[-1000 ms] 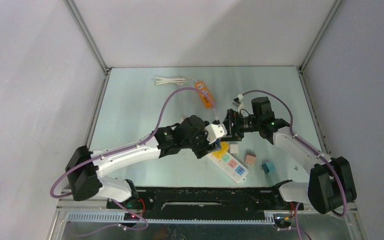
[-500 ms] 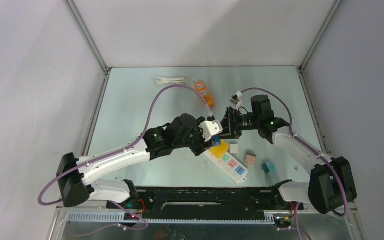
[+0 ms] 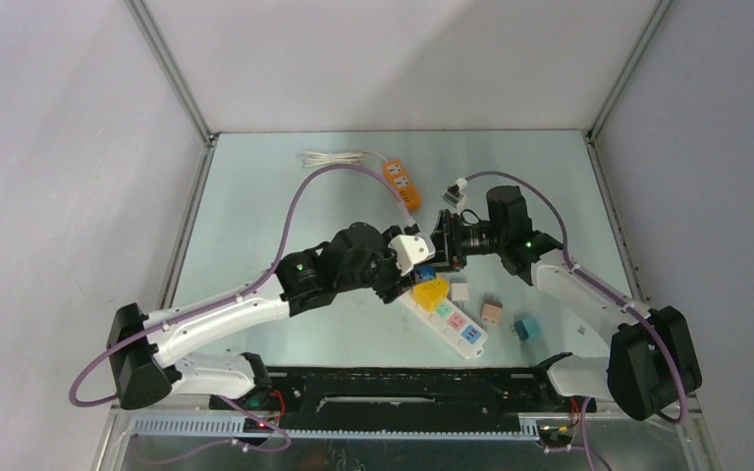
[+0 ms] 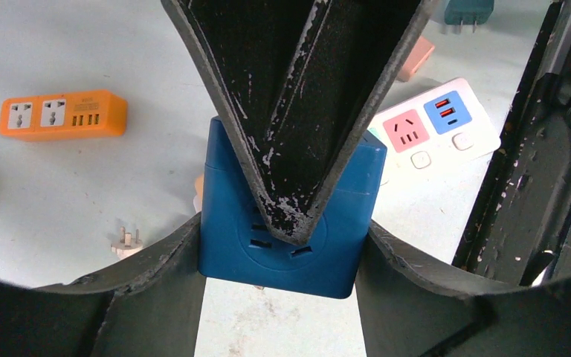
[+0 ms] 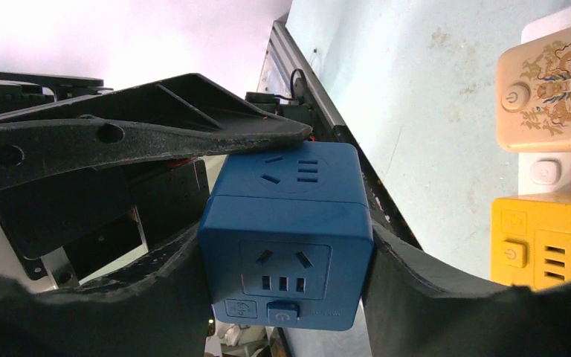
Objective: Insert the plug
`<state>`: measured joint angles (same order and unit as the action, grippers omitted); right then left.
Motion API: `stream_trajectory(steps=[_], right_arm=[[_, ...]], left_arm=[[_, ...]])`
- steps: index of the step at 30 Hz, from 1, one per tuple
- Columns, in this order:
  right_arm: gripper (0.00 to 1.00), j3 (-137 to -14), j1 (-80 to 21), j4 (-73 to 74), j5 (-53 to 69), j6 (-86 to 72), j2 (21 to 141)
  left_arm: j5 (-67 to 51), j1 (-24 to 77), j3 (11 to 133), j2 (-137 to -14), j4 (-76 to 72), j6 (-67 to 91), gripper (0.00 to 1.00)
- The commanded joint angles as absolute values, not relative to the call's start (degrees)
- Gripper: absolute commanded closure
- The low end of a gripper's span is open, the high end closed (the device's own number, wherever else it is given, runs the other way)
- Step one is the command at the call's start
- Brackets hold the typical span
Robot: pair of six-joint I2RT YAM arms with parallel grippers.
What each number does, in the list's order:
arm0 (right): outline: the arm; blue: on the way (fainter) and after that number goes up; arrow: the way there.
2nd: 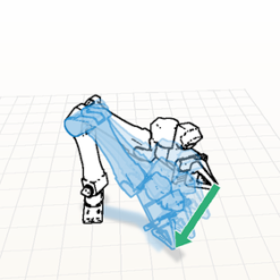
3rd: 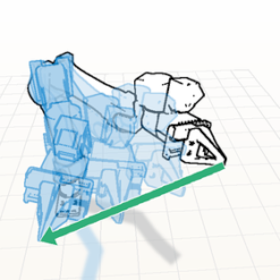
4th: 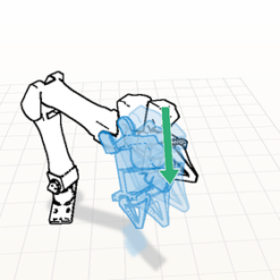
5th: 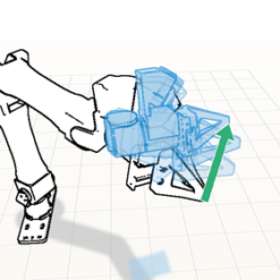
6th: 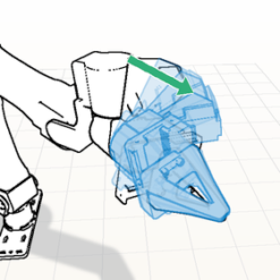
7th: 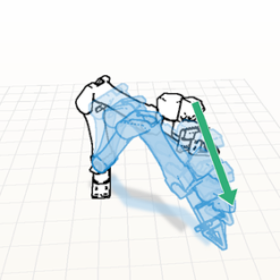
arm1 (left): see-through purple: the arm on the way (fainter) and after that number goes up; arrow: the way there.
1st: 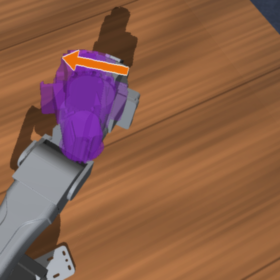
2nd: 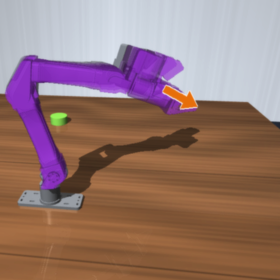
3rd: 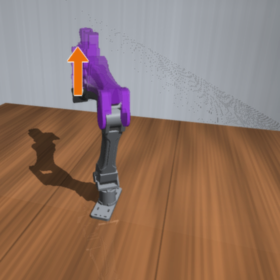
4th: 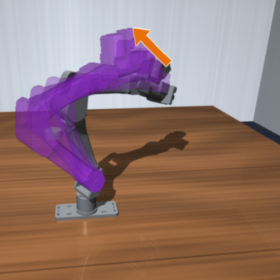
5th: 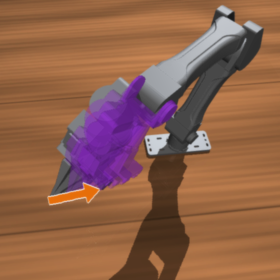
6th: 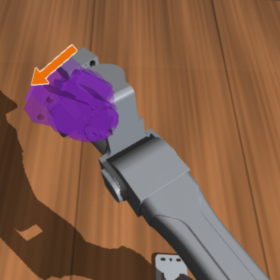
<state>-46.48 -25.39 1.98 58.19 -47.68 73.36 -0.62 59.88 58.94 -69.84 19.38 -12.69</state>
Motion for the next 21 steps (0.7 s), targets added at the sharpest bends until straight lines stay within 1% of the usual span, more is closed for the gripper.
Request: stream_trajectory(steps=[1,2,3,4,6,7,12,15,18,21], right_arm=[[0.86,-47.99,-25.36,-0.18,58.21,-47.50,73.49],[0.96,-47.99,-25.23,-0.18,58.19,-47.34,73.50],[1.00,-47.99,-24.99,-0.18,58.21,-47.11,73.54],[1.00,-47.99,-24.77,-0.18,58.24,-46.68,73.41],[1.00,-47.99,-23.90,1.76,57.76,-45.00,72.96],[1.00,-47.99,-23.38,3.09,57.21,-43.70,72.62],[1.00,-47.99,-20.24,14.94,50.05,-32.68,69.34],[1.00,-47.87,-19.44,23.61,40.67,-26.68,66.44],[1.00,-46.07,-18.67,28.52,33.39,-24.54,62.58],[1.00,-42.88,-15.56,29.37,30.16,-25.03,57.67]], left_arm=[[-0.18,60.28,59.60,-68.42,15.45,-12.98,0.74],[1.40,60.29,59.57,-68.53,15.35,-12.95,0.65],[1.82,60.26,59.46,-68.67,15.20,-12.88,0.53],[2.37,60.24,59.17,-68.72,14.80,-12.63,0.40],[3.28,60.26,58.56,-68.86,13.80,-11.82,0.06],[3.81,60.21,57.98,-68.78,12.79,-11.20,0.01],[10.43,60.21,52.96,-68.36,6.21,-6.47,0.00],[12.87,60.12,50.86,-69.32,3.70,-3.09,0.00],[8.82,60.10,49.22,-70.79,1.69,-1.30,0.00],[1.00,60.09,48.34,-73.07,-2.00,0.44,0.01]])
